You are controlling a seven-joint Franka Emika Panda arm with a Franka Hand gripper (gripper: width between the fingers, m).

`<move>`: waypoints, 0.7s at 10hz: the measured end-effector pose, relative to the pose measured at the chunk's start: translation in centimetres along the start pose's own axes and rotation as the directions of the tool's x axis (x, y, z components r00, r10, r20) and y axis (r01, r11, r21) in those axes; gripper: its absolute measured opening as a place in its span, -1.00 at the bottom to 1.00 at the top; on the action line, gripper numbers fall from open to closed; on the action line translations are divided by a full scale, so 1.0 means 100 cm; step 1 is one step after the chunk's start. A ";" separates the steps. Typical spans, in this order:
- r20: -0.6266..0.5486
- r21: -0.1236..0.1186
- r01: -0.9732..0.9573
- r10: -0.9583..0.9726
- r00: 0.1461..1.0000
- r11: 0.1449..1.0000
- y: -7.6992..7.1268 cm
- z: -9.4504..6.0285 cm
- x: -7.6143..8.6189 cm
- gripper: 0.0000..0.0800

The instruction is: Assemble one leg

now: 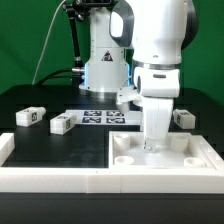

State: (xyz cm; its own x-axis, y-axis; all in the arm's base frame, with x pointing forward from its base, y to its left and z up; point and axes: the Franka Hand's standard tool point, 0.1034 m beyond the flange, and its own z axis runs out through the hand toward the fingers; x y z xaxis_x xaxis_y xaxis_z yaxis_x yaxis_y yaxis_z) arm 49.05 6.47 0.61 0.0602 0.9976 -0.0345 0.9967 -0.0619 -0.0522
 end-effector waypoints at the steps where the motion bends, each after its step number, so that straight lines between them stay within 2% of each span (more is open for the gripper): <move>1: 0.000 0.000 0.000 0.000 1.000 1.000 0.000 0.000 0.000 0.61; 4: 0.000 0.000 -0.003 0.003 1.000 1.000 0.000 -0.001 0.000 0.62; 5: 0.004 -0.007 -0.023 0.023 1.000 1.000 0.000 -0.010 0.001 0.62; 7: 0.014 -0.027 -0.068 0.068 0.998 0.997 -0.008 -0.037 0.007 0.62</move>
Offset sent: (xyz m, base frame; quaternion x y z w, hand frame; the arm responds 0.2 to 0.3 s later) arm 0.0000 0.0000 0.0000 0.0000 0.0000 0.0000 1.0000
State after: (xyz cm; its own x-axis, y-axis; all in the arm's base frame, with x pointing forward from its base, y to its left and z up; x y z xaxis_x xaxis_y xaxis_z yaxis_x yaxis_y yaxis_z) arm 48.54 7.37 4.28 0.1270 0.9905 -0.0519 0.9915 -0.1284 -0.0232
